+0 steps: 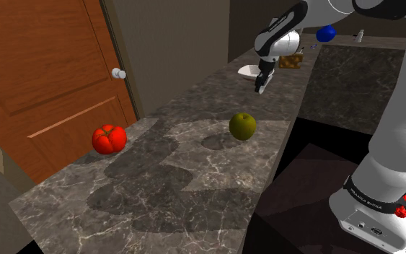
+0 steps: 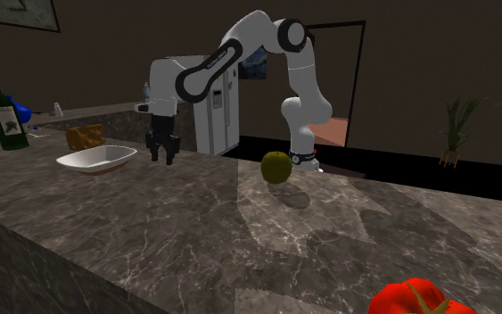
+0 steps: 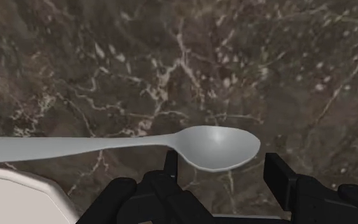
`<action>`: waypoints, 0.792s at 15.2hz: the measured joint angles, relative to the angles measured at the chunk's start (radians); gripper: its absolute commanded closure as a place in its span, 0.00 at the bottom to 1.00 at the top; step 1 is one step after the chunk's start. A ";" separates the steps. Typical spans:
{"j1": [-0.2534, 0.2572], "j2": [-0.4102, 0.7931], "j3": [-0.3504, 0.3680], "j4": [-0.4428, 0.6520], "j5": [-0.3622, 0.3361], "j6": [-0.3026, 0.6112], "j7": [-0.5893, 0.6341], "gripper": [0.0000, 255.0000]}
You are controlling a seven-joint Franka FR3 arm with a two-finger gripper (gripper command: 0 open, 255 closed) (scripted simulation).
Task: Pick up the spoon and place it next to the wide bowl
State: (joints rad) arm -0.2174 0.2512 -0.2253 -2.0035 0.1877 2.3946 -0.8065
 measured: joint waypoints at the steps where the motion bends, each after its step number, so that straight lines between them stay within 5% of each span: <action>1: -0.001 0.003 -0.001 0.000 0.000 -0.002 0.000 0.00; 12: 0.004 -0.076 -0.014 0.014 -0.037 -0.095 0.024 0.00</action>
State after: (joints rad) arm -0.2135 0.1751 -0.2395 -1.9897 0.1510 2.2991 -0.7822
